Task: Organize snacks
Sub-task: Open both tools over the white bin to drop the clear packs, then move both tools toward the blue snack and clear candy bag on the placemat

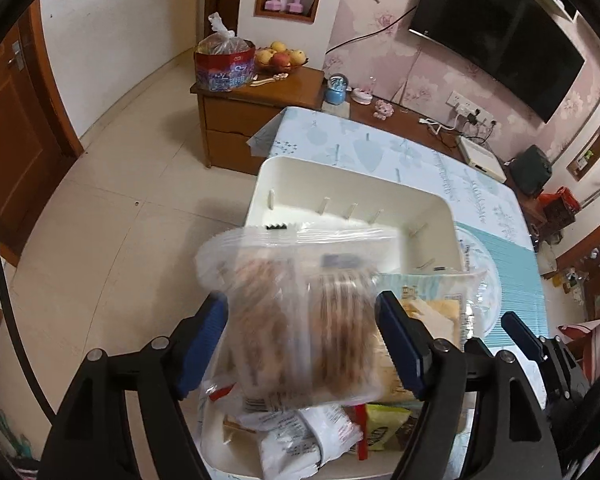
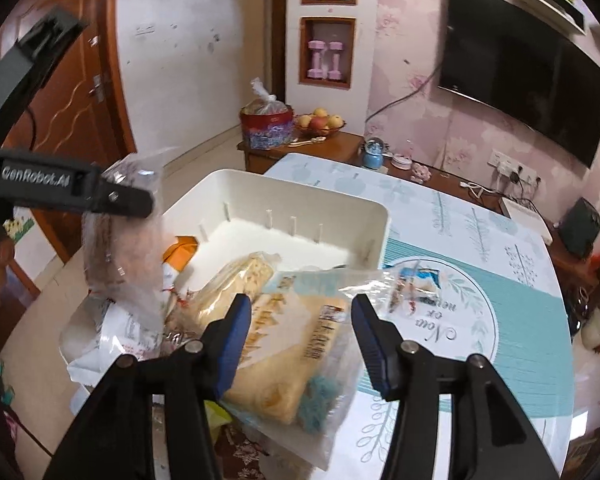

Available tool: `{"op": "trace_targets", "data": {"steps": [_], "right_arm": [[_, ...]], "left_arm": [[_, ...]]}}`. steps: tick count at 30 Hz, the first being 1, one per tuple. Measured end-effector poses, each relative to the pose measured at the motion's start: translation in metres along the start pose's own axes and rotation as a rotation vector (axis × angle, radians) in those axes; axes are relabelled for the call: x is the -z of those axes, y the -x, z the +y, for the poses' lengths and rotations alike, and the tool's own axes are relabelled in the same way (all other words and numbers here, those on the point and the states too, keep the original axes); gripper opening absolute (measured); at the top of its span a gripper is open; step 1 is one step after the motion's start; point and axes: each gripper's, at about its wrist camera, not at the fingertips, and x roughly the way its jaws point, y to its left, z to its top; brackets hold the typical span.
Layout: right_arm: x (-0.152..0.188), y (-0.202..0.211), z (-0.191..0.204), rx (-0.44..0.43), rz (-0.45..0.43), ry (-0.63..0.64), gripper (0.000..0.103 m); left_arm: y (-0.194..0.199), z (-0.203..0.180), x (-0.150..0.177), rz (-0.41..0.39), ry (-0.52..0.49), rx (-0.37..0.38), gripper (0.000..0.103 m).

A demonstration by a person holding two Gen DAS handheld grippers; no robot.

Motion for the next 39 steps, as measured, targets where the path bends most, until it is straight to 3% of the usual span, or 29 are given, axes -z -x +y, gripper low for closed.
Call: {"op": "trace_targets", "data": {"steps": [2,11,23,25,29,34,39], "right_arm": [[0.000,0.002,-0.008,0.001,-0.001,-0.021,0.053],[0.009,0.020,-0.050,0.039,-0.019,-0.108,0.053],[0.034,0.036,-0.104,0.074,-0.025,-0.201,0.055],[0.039,0.035,-0.115,0.075,-0.026,-0.223,0.062],[0.050,0.030,-0.133,0.061,-0.031,-0.250,0.063],[0.058,0.018,-0.157,0.014,-0.037,-0.235,0.063],[0.049,0.011,-0.181,0.030,-0.101,-0.072,0.063]], "left_arm": [[0.007,-0.004,0.001,-0.014,0.003,0.020,0.083],[0.032,-0.057,0.014,-0.043,-0.114,0.041,0.083],[0.028,-0.144,0.038,-0.028,-0.283,0.086,0.084],[0.025,-0.154,0.039,-0.028,-0.306,0.089,0.083],[0.016,-0.171,0.041,-0.021,-0.362,0.089,0.084],[0.004,-0.188,0.037,-0.035,-0.463,0.070,0.083],[-0.013,-0.213,0.027,-0.032,-0.594,0.072,0.083]]}}
